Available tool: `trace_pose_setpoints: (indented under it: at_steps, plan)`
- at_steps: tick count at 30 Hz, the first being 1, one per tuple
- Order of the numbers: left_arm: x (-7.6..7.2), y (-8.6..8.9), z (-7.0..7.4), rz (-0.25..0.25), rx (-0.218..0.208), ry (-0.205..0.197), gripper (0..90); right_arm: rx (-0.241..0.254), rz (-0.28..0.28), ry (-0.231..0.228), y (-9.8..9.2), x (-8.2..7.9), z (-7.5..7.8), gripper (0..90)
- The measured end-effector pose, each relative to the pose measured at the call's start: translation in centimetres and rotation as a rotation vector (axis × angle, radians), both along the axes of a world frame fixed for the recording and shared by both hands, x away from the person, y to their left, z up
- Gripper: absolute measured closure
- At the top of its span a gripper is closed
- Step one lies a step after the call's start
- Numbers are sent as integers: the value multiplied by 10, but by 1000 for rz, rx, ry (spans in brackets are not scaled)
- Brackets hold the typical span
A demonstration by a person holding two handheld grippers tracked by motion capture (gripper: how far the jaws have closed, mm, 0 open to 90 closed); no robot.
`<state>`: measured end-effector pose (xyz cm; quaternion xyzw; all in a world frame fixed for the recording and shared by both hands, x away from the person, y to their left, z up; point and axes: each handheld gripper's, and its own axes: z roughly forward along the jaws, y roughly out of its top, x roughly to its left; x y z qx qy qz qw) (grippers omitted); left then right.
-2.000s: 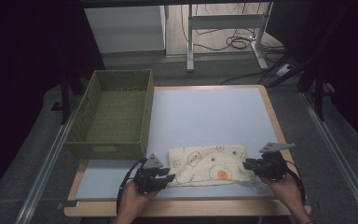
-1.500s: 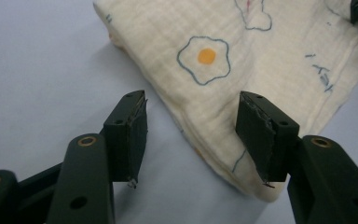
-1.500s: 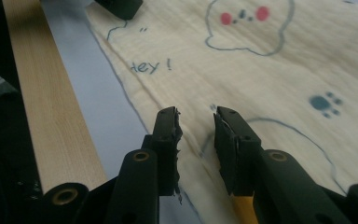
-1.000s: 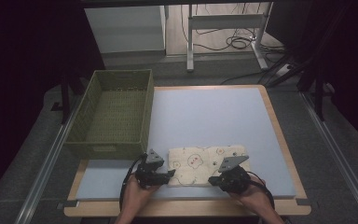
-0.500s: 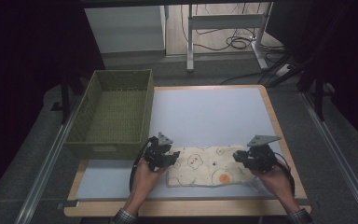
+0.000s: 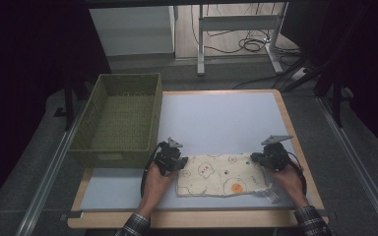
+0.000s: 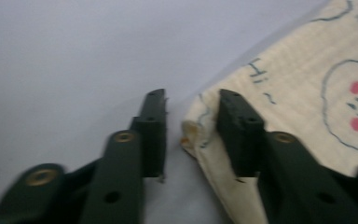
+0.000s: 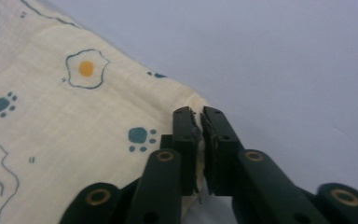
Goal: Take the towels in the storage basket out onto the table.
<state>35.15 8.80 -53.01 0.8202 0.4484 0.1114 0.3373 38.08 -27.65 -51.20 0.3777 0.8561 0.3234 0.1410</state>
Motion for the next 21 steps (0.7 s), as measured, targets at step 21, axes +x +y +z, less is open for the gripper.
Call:
trace_pose_setpoints:
  at_steps: [21]
  plan:
    - [27, -16, 11, -19, 24, -124, 578, 97, -64, -11, -22, 68, 16, 717]
